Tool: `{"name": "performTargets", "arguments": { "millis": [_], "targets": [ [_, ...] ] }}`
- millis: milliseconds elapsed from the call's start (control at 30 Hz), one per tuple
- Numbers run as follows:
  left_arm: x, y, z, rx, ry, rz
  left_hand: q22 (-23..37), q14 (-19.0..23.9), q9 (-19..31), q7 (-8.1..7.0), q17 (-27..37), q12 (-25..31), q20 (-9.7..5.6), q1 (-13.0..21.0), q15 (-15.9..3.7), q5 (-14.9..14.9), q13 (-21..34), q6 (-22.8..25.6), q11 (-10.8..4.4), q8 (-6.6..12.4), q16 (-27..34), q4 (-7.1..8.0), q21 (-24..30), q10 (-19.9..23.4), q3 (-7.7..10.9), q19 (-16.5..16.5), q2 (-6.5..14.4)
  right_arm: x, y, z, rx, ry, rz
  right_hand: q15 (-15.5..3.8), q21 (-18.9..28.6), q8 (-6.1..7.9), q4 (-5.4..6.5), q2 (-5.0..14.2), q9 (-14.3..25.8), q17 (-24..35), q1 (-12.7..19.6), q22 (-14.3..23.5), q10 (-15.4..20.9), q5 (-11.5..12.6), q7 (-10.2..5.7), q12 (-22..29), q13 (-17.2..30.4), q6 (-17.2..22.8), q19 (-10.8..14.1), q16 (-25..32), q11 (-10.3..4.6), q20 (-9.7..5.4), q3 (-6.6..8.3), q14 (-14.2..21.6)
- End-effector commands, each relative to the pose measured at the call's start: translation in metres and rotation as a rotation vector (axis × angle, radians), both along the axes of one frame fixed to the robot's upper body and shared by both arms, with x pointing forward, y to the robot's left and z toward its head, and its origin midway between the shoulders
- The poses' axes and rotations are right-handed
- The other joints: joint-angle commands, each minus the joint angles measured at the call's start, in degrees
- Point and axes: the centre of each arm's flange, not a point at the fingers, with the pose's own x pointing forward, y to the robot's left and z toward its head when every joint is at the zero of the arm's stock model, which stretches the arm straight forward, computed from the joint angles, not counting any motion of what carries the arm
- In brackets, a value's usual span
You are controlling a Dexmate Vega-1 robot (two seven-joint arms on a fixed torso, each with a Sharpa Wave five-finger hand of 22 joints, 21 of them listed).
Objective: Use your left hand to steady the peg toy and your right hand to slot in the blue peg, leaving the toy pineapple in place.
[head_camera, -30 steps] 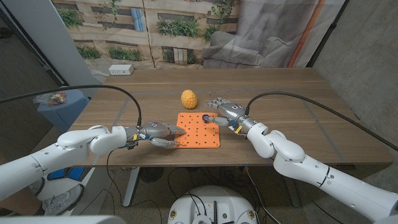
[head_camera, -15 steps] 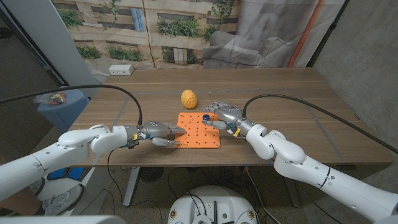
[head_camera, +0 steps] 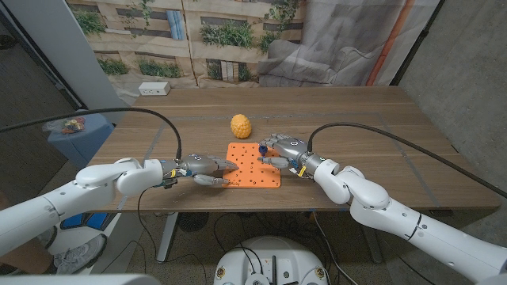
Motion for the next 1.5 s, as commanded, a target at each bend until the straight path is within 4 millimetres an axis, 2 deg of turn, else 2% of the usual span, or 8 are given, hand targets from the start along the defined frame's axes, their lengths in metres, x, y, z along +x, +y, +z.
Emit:
{"name": "performTargets", "arguments": {
  "millis": [33,1033,1500],
  "targets": [
    [0.003,-0.001,0.001,0.006,0.004,-0.008,0.03,3.49,0.21,0.56,0.20,0.34,-7.88,-0.24,-1.98,-0.09,0.24,0.84,0.50,0.31,0.51,0.16,0.10,2.53,0.45,0.49,4.55,0.007,0.000,-0.008,-0.026,0.022,-0.010,-1.84,0.11,-0.05,0.35,0.24,0.07,0.08,-0.86,0.03,0.35,-0.27,-0.22,-0.44,-0.04,0.17,0.47,0.40,-0.06,-1.99,0.18,0.06],
    [0.002,-0.001,-0.001,0.001,0.007,-0.005,0.03,3.68,0.21,0.60,0.20,0.36,-7.90,-0.30,-2.00,-0.09,0.24,0.91,0.46,0.34,0.54,0.34,0.12,2.69,0.60,0.65,4.55,0.015,-0.011,-0.021,-0.014,0.049,-0.045,-2.32,0.19,-0.09,0.13,0.83,0.08,-0.12,-1.58,0.02,0.76,-0.46,-0.32,-0.93,0.00,0.36,1.06,0.47,-0.44,-2.40,0.71,0.20],
    [-0.001,-0.004,-0.001,-0.002,0.002,0.000,0.03,3.71,0.21,0.65,0.22,0.34,-7.93,-0.33,-1.91,-0.08,0.24,0.93,0.45,0.34,0.54,0.46,0.15,2.68,0.66,0.79,4.60,0.013,-0.012,-0.026,-0.047,0.035,-0.036,-2.95,0.27,0.57,-0.02,1.34,0.10,-0.22,-1.87,0.02,2.49,-0.50,-0.58,-0.69,0.04,2.61,1.71,0.68,-0.45,-2.97,1.48,0.54]
  ]
}}
